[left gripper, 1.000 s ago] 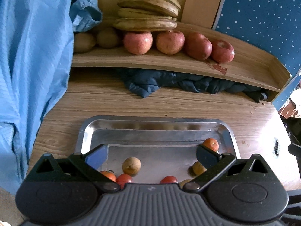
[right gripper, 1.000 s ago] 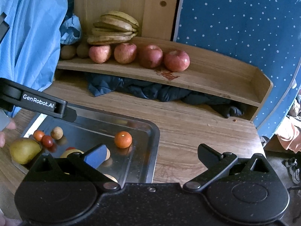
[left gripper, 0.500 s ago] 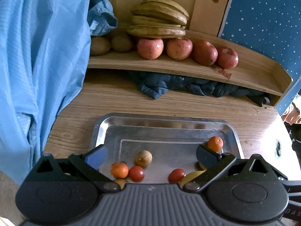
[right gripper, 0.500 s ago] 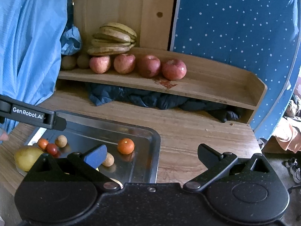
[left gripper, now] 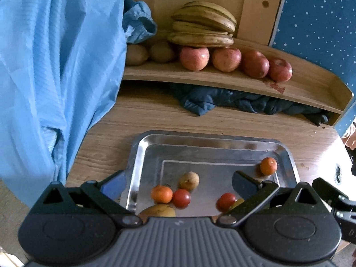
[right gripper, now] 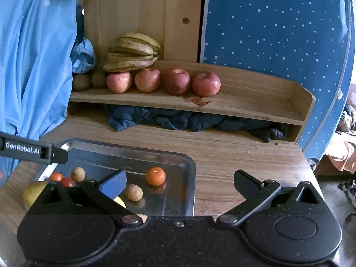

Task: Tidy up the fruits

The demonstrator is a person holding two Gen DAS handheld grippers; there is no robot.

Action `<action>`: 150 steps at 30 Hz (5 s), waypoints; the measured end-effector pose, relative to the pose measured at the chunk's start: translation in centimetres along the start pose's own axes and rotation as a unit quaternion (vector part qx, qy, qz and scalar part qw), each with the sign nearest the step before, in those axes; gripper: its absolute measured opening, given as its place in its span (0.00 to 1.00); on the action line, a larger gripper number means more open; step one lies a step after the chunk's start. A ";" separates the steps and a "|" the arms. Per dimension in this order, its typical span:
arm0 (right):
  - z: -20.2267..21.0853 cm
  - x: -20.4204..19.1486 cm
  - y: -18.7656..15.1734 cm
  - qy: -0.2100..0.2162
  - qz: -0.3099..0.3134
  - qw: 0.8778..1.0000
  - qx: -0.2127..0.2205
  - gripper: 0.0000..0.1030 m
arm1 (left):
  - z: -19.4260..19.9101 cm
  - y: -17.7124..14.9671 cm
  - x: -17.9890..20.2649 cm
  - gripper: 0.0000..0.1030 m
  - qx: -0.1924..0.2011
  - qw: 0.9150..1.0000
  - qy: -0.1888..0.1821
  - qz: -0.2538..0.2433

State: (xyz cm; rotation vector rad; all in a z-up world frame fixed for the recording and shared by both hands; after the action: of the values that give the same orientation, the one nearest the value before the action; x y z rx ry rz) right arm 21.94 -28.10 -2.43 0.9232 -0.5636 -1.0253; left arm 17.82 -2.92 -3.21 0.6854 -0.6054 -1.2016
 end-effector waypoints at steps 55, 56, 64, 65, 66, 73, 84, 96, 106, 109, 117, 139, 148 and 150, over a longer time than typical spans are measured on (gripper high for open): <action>5.8 -7.3 0.4 -0.105 -0.018 0.994 0.030 0.99 | 3.2 -0.6 -7.3 1.00 0.036 0.995 -0.096 -0.022; 6.0 -7.4 0.4 -0.108 -0.019 0.994 0.030 0.99 | 3.3 -0.7 -7.4 1.00 0.037 0.994 -0.099 -0.024; 7.7 -9.0 0.1 -0.124 -0.025 0.991 0.037 0.99 | 4.8 -1.2 -8.2 1.00 0.046 0.992 -0.117 -0.034; 8.0 -9.2 0.1 -0.126 -0.025 0.991 0.038 0.99 | 4.9 -1.2 -8.4 1.00 0.046 0.991 -0.119 -0.033; 8.3 -9.5 0.0 -0.128 -0.026 0.991 0.040 0.99 | 5.1 -1.2 -8.6 1.00 0.048 0.991 -0.121 -0.034; 9.8 -10.9 -0.4 -0.141 -0.033 0.988 0.048 0.99 | 6.5 -1.4 -9.7 1.00 0.061 0.989 -0.131 -0.042; 11.8 -13.2 -1.3 -0.149 -0.031 0.987 0.050 0.99 | 7.7 -2.7 -11.4 1.00 0.061 0.987 -0.138 -0.059; 12.9 -14.2 -2.4 -0.132 -0.035 0.990 0.040 0.99 | 9.0 -3.5 -12.4 1.00 0.072 0.986 -0.145 -0.047; 14.1 -13.8 -3.2 -0.109 -0.034 0.993 0.044 0.99 | 10.9 -5.0 -12.0 1.00 0.081 0.987 -0.126 -0.063; 14.4 -13.7 -3.3 -0.105 -0.036 0.993 0.043 0.99 | 11.8 -5.3 -12.1 1.00 0.093 0.987 -0.119 -0.059; 15.2 -13.6 -4.2 -0.094 -0.036 0.994 0.037 0.99 | 13.1 -6.2 -12.4 1.00 0.097 0.988 -0.109 -0.047; 15.9 -14.1 -4.6 -0.087 -0.036 0.995 0.037 0.99 | 14.2 -7.3 -13.2 1.00 0.094 0.991 -0.093 -0.035; 16.1 -14.1 -4.6 -0.086 -0.036 0.995 0.037 0.99 | 14.3 -7.4 -13.2 1.00 0.093 0.991 -0.092 -0.034; 16.1 -14.1 -4.6 -0.086 -0.036 0.995 0.037 0.99 | 14.3 -7.4 -13.2 1.00 0.093 0.991 -0.093 -0.034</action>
State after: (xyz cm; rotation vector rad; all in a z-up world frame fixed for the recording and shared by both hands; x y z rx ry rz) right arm 1.32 -22.48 2.12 0.9311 -0.7199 -1.1615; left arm -0.73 6.05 -0.21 0.7600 -0.8631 -1.2929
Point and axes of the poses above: each gripper's, at about its wrist camera, not at the fingertips, and z roughly against the way its jaws point, x to its right, y to its top, the point moved 3 cm from there along -z, roughly the way its jaws point, and after that the axes turned 13 degrees about x, right-handed, at the moved point
